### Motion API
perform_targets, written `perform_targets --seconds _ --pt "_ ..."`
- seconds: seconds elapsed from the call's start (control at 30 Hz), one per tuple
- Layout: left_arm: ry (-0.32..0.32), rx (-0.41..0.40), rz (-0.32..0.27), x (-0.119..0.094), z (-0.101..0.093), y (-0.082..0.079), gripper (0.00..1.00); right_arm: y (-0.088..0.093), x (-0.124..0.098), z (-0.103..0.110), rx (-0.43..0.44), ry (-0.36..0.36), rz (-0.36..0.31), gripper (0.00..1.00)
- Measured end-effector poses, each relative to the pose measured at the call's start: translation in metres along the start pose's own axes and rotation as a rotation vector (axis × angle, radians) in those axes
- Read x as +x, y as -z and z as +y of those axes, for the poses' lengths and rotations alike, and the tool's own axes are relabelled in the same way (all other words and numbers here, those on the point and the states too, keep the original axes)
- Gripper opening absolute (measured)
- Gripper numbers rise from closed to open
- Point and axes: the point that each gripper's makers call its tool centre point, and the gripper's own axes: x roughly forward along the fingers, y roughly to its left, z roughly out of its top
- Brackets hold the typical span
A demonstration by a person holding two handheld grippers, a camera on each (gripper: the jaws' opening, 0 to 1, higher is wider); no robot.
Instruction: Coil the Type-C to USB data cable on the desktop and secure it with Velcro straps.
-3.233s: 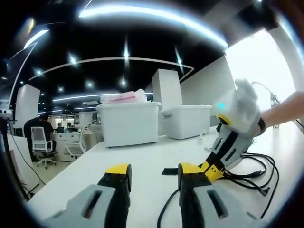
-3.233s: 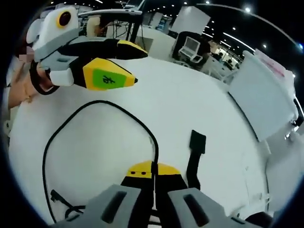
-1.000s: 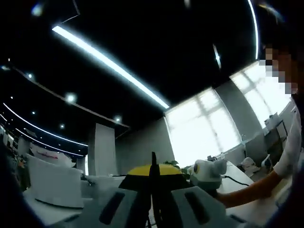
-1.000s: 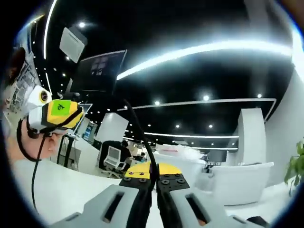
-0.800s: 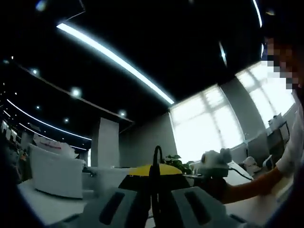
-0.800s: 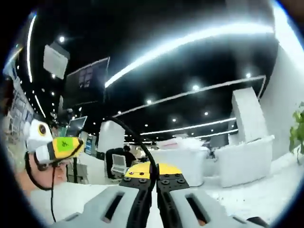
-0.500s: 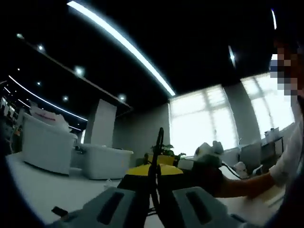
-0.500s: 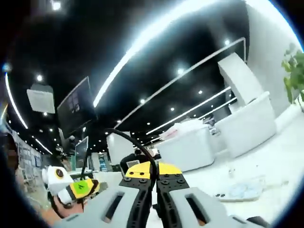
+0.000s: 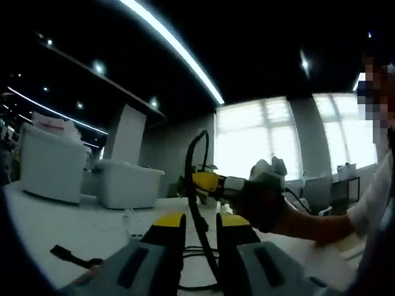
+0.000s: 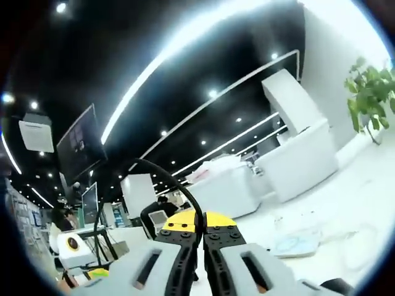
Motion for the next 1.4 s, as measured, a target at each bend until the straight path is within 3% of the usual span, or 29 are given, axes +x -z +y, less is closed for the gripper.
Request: perform_targets --seconds 0.23,0.33,0.4,0.57,0.73,0.77,0.83,0.9,0.97,1.03,1.13,1.2,1.23,1.33,1.4 --pt "-0.026 0.0 0.059 0.0 0.005 0.016 0.2 0.02 0.001 0.021 0.034 -0.045 0.052 0.02" --pt "-0.028 0.012 0.069 -0.001 0.005 0.017 0.08 0.023 0.0 0.022 0.027 -0.038 0.058 0.02" --pt "-0.05 0.047 0.081 -0.002 0.009 0.018 0.08 0.026 0.0 0.019 0.074 -0.032 0.071 0.02" --pt "-0.066 0.055 0.065 -0.006 0.015 0.006 0.07 0.041 0.001 0.012 0.182 -0.015 0.133 0.03" --pt "-0.095 0.06 0.084 -0.012 0.027 0.001 0.07 0.053 0.006 0.014 0.182 -0.064 0.205 0.04" --pt "-0.107 0.059 0.082 -0.013 0.031 0.0 0.07 0.053 0.006 0.015 0.183 -0.08 0.216 0.06" --pt "-0.118 0.054 0.072 -0.016 0.035 -0.003 0.07 0.047 0.006 0.012 0.183 -0.088 0.207 0.19" --pt "-0.135 0.045 0.052 -0.019 0.04 -0.011 0.07 0.039 0.006 0.007 0.122 -0.116 0.199 0.29" --pt "-0.154 0.055 0.037 -0.022 0.044 -0.019 0.07 0.042 0.001 0.009 -0.005 -0.2 0.255 0.28" --pt "-0.175 0.104 0.049 -0.024 0.047 -0.02 0.07 0.056 -0.01 0.0 -0.174 -0.238 0.336 0.29" --pt "-0.201 0.098 0.047 -0.026 0.053 -0.021 0.07 0.072 -0.016 -0.038 -0.294 -0.132 0.392 0.22" --pt "-0.198 0.078 0.044 -0.027 0.055 -0.02 0.07 0.081 -0.013 -0.046 -0.249 -0.12 0.41 0.23" --pt "-0.191 0.078 0.044 -0.027 0.053 -0.02 0.07 0.08 -0.011 -0.041 -0.205 -0.137 0.389 0.24" --pt "-0.166 0.094 0.054 -0.025 0.048 -0.019 0.07 0.067 -0.011 -0.002 -0.038 -0.296 0.312 0.32" --pt "-0.139 0.068 0.074 -0.023 0.042 -0.014 0.07 0.061 -0.014 0.016 -0.021 -0.35 0.28 0.34"
